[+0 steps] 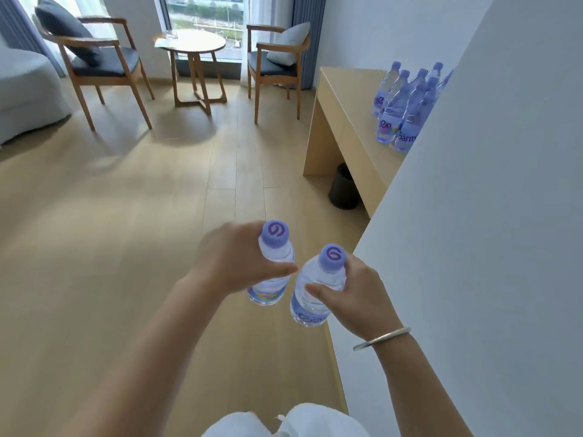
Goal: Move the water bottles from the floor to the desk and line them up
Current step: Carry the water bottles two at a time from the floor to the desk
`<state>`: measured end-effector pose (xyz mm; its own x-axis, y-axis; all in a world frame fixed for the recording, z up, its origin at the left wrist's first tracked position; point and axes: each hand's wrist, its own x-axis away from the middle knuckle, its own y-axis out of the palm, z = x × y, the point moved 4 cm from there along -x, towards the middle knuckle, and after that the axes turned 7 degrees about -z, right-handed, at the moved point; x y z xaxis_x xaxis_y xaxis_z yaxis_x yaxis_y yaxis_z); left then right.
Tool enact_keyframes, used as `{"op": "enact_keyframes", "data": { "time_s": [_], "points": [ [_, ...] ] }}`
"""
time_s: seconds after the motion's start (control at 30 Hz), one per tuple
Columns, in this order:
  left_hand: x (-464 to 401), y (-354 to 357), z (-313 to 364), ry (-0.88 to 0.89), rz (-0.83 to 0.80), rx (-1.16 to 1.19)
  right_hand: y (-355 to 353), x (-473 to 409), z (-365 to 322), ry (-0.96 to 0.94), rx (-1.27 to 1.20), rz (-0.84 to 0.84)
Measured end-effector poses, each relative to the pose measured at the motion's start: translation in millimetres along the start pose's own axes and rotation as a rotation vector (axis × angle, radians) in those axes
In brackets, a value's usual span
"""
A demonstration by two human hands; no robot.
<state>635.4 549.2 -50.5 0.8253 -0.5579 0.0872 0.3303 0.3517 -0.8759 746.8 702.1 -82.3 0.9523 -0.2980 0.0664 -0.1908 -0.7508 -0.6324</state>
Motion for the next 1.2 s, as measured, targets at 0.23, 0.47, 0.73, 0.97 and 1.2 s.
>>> {"op": "enact_keyframes", "data": {
  "time_s": [0.23,0.47,0.73,0.97,1.2],
  "points": [
    [-147.0,-15.6,2.8,0.134,-0.032,0.012,-28.7,-120.4,8.9,0.067,-0.02,0.099],
    [-303.2,-2.8,31.7,0.23,-0.103,0.024,-71.9,-247.4,45.3,0.135,-0.027,0.175],
    [-455.6,-0.5,80.2,0.307,-0.221,0.092,-133.3,-362.0,82.7,0.315,-0.084,0.321],
    [-562.7,33.4,132.4,0.462,-0.413,0.066,-179.0,-420.0,122.6,0.534,-0.104,0.529],
    [-660.3,61.7,181.7,0.65,-0.56,-0.002,-213.8,-474.0,157.2,0.763,-0.113,0.718]
  ]
}}
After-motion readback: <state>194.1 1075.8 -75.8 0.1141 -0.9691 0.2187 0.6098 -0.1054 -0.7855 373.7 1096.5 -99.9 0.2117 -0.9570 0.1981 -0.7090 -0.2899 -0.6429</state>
